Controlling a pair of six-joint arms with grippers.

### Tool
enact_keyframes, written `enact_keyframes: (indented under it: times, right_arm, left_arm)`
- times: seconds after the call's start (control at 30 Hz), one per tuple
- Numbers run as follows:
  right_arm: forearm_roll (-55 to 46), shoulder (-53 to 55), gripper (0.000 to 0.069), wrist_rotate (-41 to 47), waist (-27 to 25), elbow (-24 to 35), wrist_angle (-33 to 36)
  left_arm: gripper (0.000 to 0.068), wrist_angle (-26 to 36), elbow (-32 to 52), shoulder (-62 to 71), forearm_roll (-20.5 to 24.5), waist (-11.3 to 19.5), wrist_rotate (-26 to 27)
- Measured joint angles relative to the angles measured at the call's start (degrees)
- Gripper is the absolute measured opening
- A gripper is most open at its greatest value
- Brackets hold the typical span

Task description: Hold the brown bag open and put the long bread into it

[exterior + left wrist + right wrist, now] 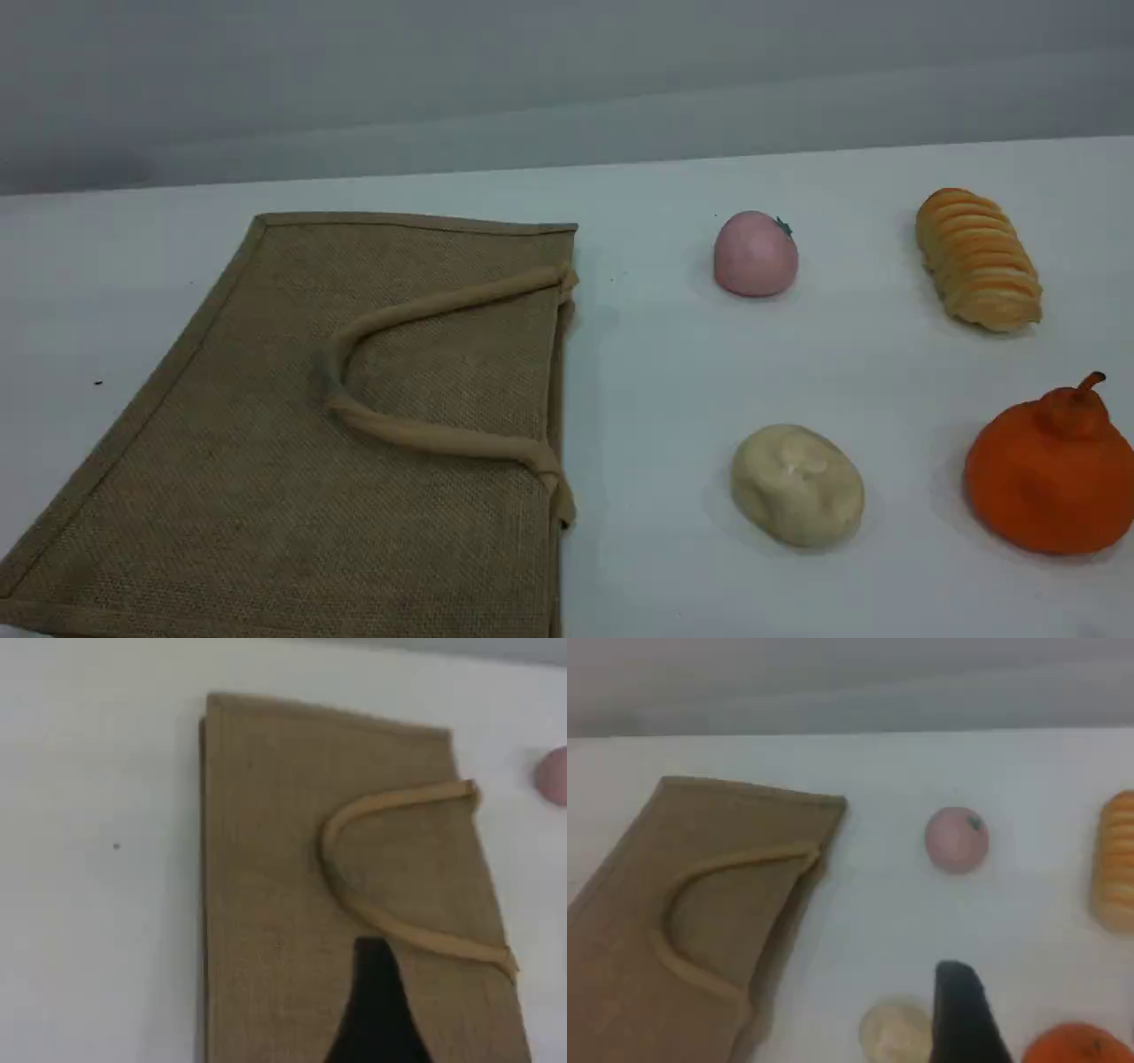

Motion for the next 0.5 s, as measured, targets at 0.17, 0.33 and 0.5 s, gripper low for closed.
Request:
enact_keyframes:
  times: [0.17, 0.33, 0.5]
  right_arm:
    - [7.76, 13.57, 0.0351, -7.51, 0.00, 0.00, -6.81]
    - [17.36, 27.02, 0.0351, -15.84, 0.00, 0.00, -11.93]
    - [29.02, 38.43, 0.0351, -25.83, 0.06, -2.31, -13.26]
  left_arm:
    - [0.0451, -6.07, -1.62, 14.29, 0.00, 0.00, -1.41]
    - [0.0451, -9.99, -6.08, 29.27, -0.17, 0.00, -1.41]
    - [0.0446, -11.98, -11.43, 43.04, -4.16, 0.00, -0.18]
